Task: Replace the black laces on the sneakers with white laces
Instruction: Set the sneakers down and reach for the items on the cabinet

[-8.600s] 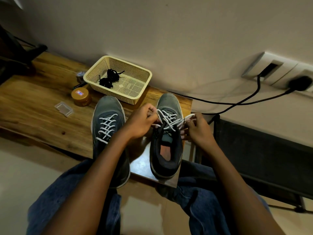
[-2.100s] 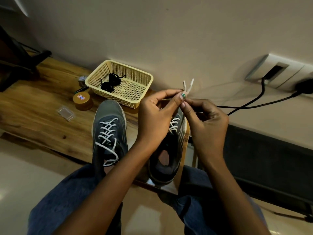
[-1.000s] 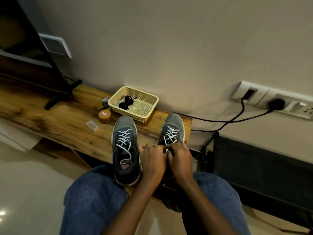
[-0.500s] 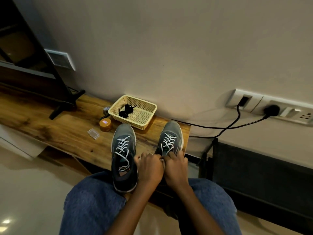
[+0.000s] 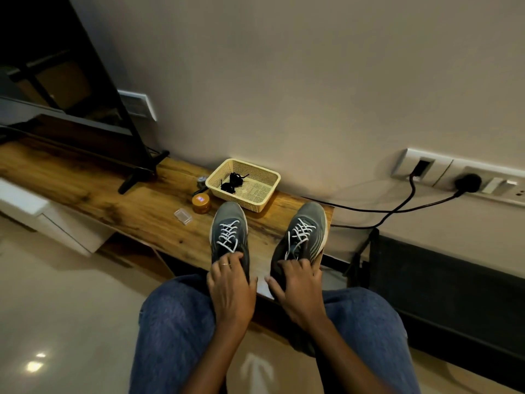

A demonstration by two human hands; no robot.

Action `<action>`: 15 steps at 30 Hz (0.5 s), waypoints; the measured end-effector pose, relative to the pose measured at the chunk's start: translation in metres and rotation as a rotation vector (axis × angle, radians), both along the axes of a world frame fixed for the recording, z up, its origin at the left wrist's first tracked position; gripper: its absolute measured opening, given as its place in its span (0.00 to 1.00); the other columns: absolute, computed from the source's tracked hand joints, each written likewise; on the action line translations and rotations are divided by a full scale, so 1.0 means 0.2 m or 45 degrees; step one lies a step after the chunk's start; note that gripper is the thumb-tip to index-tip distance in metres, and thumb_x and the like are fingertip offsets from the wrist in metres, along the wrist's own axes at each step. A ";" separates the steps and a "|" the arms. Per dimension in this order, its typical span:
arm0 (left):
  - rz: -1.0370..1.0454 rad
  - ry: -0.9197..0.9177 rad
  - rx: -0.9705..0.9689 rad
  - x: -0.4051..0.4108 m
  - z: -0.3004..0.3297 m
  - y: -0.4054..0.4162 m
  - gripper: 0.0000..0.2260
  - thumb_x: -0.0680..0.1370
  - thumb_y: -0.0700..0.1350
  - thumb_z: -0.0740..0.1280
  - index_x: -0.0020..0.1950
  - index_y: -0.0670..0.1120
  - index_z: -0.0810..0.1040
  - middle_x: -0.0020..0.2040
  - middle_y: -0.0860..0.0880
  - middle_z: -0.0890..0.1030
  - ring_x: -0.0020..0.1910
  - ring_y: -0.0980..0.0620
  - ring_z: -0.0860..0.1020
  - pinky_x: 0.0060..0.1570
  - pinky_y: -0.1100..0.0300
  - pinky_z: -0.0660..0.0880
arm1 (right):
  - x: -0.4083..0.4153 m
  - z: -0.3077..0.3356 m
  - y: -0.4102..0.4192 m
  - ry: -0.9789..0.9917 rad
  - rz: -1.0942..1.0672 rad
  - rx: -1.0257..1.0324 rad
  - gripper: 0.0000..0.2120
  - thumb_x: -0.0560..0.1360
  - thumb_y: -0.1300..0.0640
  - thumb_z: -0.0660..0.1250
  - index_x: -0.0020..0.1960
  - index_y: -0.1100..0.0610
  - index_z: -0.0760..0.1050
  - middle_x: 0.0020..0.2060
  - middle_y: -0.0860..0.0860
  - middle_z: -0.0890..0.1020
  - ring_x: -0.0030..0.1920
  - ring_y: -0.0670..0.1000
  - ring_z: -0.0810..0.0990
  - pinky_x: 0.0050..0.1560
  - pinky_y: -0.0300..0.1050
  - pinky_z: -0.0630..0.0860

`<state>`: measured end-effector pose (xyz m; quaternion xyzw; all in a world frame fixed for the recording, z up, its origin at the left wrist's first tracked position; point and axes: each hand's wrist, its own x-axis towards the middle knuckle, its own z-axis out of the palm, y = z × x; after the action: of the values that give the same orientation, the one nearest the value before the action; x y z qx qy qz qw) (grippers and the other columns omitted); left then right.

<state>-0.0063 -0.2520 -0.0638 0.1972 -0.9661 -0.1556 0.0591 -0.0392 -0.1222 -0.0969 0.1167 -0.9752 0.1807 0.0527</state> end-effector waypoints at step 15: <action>-0.221 0.112 -0.042 0.14 0.06 0.00 0.13 0.71 0.42 0.72 0.55 0.48 0.81 0.46 0.52 0.82 0.50 0.53 0.77 0.72 0.58 0.31 | 0.12 0.13 0.06 -0.113 -0.130 -0.085 0.08 0.69 0.64 0.69 0.48 0.62 0.77 0.47 0.59 0.79 0.52 0.60 0.75 0.42 0.53 0.74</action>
<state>0.0208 -0.2520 -0.0523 0.1046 -0.9785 -0.1526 0.0909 -0.0159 -0.1103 -0.0717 0.0568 -0.9747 0.2151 0.0224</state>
